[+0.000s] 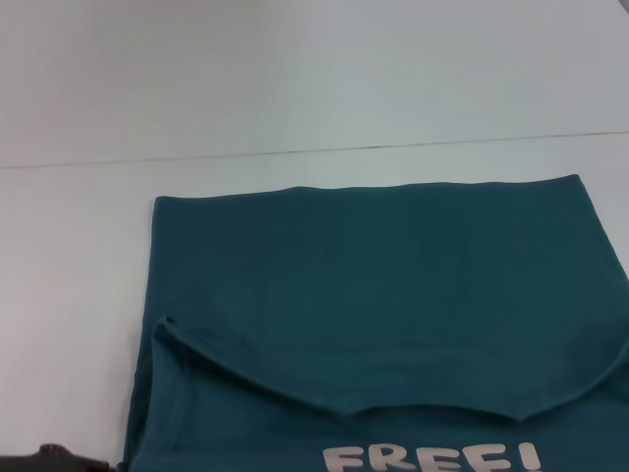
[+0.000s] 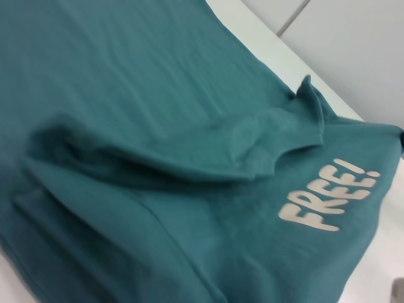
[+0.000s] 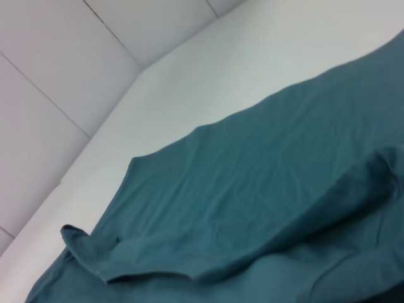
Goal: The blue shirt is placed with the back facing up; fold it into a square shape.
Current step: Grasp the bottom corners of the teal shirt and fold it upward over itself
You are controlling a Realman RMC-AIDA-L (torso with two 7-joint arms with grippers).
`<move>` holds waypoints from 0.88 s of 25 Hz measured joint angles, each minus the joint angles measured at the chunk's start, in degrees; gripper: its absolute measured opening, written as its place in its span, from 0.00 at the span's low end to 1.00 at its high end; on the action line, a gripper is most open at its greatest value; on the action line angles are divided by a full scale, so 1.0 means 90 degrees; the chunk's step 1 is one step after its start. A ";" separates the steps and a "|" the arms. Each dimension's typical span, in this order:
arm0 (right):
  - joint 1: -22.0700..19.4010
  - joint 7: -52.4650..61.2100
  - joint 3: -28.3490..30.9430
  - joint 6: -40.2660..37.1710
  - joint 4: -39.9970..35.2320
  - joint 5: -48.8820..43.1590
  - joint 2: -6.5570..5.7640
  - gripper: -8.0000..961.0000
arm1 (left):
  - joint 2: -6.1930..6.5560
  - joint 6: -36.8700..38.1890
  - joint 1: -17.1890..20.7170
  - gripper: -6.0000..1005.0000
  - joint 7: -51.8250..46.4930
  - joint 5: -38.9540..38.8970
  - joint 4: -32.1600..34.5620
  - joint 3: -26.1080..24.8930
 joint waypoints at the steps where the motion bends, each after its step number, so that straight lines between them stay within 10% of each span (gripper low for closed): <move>1: 0.0039 0.0013 0.0012 0.0003 0.0002 -0.0003 0.0002 0.05 | 0.0015 -0.0006 -0.0042 0.07 -0.0014 -0.0001 -0.0010 -0.0021; 14: 0.0950 0.0331 0.0380 0.0215 0.0011 -0.0022 -0.0124 0.06 | 0.0214 -0.0269 -0.0626 0.08 -0.0134 -0.0171 -0.0057 -0.0675; 22: 0.1845 0.0566 0.0361 0.1297 0.0105 -0.0032 -0.0154 0.06 | 0.0227 -0.1848 -0.1551 0.08 -0.0126 -0.0413 -0.0449 -0.0642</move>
